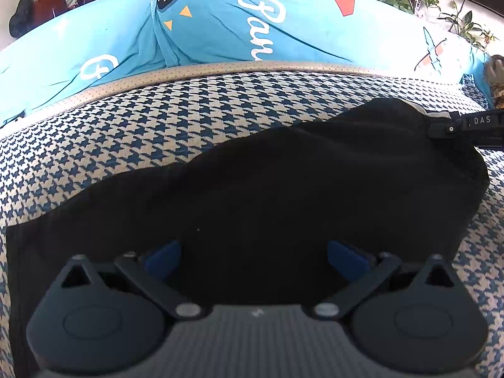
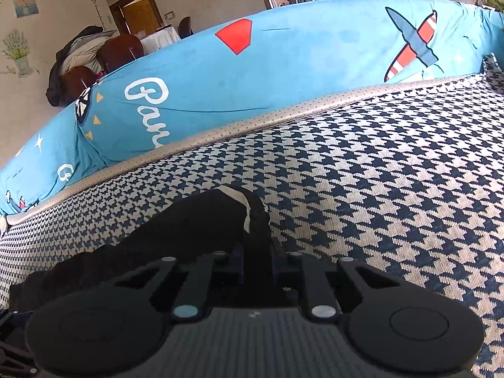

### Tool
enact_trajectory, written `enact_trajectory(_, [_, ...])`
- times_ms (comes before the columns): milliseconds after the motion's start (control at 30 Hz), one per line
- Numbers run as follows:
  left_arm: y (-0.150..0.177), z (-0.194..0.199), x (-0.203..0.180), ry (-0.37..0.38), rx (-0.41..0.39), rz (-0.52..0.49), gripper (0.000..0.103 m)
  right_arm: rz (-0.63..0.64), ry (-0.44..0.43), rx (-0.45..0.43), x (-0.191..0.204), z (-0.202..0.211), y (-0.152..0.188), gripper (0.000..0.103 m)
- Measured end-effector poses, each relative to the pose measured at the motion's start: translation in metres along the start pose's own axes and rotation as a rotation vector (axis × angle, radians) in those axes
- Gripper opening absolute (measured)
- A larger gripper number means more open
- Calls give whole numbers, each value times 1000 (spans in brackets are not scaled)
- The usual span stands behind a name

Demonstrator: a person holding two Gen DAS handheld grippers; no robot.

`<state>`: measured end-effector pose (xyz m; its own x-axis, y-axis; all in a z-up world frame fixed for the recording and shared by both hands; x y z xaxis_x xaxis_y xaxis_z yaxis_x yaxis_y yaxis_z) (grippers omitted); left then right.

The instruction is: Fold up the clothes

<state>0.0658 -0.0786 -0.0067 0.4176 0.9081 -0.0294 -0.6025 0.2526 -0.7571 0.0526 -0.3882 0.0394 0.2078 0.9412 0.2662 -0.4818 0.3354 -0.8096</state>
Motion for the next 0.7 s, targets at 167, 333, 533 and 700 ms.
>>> enact_trajectory(167, [0,0,-2,-9,2,-4,103,-1,29,28,-2,-6,3,18])
enact_trajectory(333, [0,-1,-3,-19,7,-5,103,-1,40,35,-2,-7,4,29])
enact_trajectory(533, [-2,-2,-2,-26,13,-1,103,26,51,32,0,-9,4,34])
enact_trajectory(700, [-1,-3,-3,-27,12,0,103,26,47,30,-1,-9,5,34])
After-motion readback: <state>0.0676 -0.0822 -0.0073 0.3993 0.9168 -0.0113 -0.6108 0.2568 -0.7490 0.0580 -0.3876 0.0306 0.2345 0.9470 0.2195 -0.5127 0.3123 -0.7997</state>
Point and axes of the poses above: each gripper's, at about its wrist camera, not at the fingertips, and z roughly against the way its jaws point, x to its left, y to its underside, the point moved 3 cm from there along -z, roughly the way its jaws point, and after that the axes turned 8 degrees about -x, right-handed, at the moved point
